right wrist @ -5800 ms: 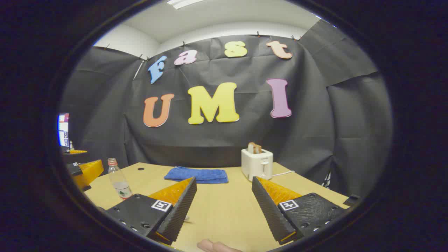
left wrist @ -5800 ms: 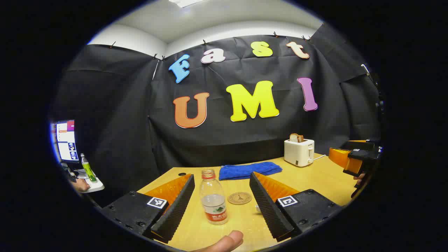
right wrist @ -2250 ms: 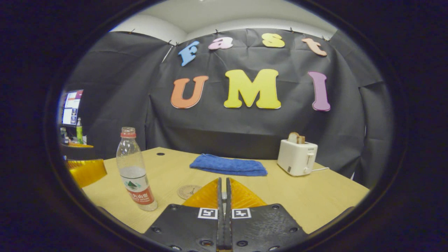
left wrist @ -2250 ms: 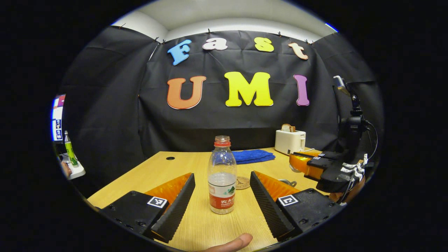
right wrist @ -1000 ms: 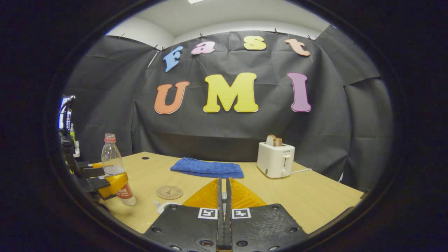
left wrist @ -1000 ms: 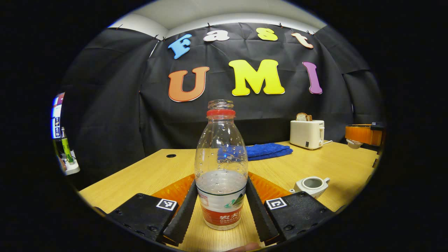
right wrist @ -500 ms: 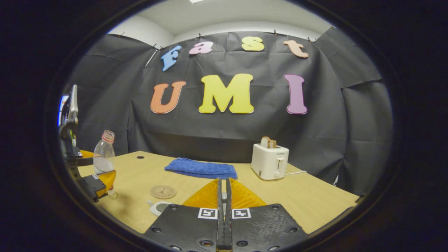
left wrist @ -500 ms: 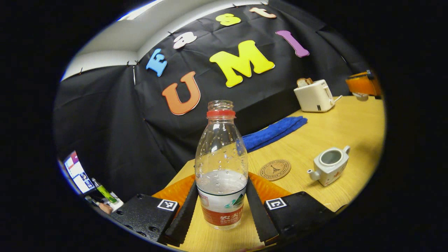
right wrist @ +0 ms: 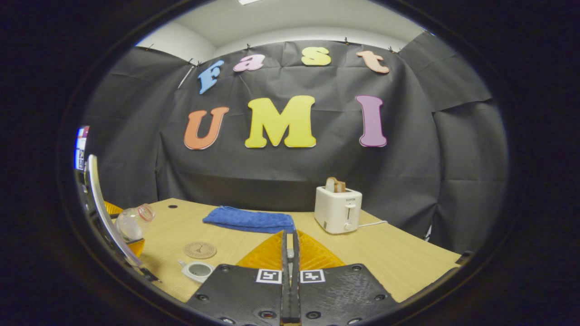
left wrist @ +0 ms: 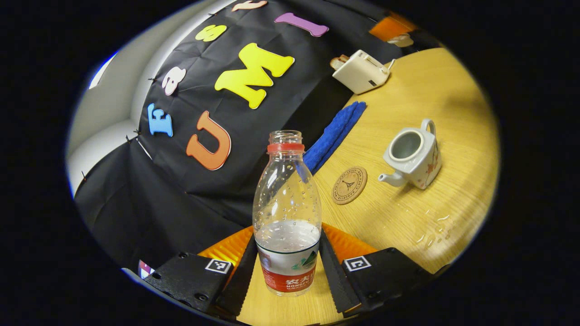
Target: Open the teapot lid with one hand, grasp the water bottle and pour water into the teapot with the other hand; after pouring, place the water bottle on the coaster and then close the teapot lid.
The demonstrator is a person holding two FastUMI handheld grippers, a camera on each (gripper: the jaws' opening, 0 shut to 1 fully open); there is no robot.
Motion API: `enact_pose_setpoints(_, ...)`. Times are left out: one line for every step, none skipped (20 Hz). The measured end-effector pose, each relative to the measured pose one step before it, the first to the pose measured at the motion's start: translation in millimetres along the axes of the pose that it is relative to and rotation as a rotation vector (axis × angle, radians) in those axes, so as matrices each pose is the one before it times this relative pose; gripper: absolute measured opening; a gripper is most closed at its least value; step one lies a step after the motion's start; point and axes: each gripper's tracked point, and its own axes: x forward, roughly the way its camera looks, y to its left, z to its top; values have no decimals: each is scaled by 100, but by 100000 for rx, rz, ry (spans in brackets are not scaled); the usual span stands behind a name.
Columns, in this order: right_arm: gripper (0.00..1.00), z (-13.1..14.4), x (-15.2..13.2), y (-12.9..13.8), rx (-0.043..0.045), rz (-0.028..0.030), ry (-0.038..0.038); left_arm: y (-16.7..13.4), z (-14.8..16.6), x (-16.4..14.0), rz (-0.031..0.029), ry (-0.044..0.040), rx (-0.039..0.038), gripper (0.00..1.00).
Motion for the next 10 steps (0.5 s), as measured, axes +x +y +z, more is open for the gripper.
enact_pose_setpoints(0,110,0,-155,504,-6,89,-73,130,-24,123,-258,3260,75)
enact_pose_setpoints(0,64,38,-163,340,-106,-120,-72,221,-84,208,-833,3958,75)
enact_pose_setpoints(0,169,-35,-292,213,-623,-369,-155,367,-448,336,-1978,6342,75)
enact_pose_setpoints(0,26,65,-292,78,-750,-167,-208,499,-299,448,-2087,9337,75)
enact_pose_setpoints(0,3,-52,-236,133,-450,59,-176,286,113,-362,-968,6713,75)
enact_pose_setpoints(0,-22,153,-57,124,-102,127,-107,44,163,-514,-45,4236,75)
enact_pose_setpoints(0,15,57,-153,202,-102,87,-21,-23,268,-589,202,3729,74)
enact_pose_setpoints(0,-8,28,-130,198,-226,41,-280,132,-176,-715,100,4809,75)
enact_pose_setpoints(0,86,54,-233,208,-289,25,-69,217,-100,-298,89,4273,75)
enact_pose_setpoints(0,120,-28,-244,249,-361,-99,-86,178,-220,504,-591,4101,75)
